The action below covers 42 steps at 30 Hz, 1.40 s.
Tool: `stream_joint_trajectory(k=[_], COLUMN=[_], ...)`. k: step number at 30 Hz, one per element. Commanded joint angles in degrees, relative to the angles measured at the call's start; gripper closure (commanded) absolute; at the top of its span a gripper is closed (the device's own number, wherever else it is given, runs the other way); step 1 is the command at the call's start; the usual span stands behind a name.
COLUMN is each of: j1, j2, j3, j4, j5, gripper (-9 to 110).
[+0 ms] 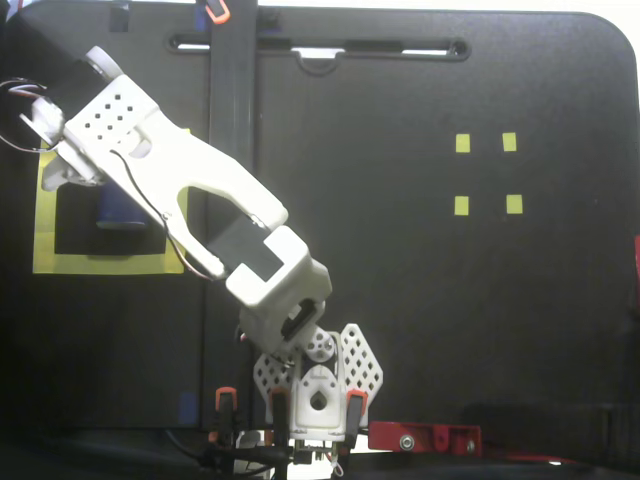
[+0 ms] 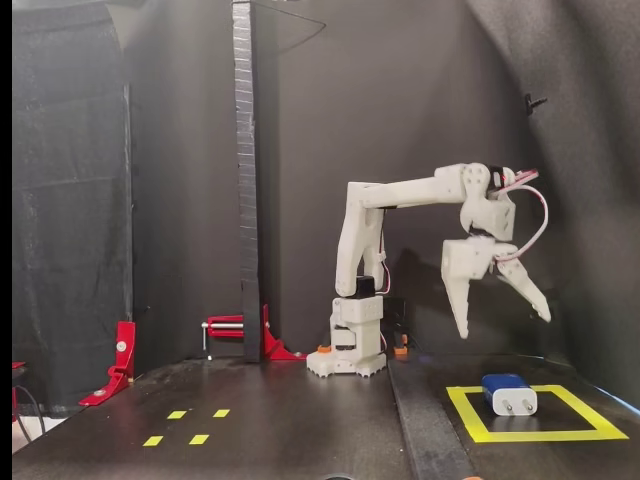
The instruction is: Grasp the block and place it in the designated area.
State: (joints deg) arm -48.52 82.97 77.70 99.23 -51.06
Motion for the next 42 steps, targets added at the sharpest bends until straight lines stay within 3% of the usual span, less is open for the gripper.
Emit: stream_joint_trajectory(k=[1,11,30,42], j1=[0.6,0.7,1.1,1.0], j2=[2.9,2.9,3.0,3.0], j3=[-1.2,-1.2,-1.2,-1.1], j4=[0.4,0.4,-1.1,-2.1], j5=[-0.4,-0.6,-0.3,1.8], gripper=[53,53,98,101])
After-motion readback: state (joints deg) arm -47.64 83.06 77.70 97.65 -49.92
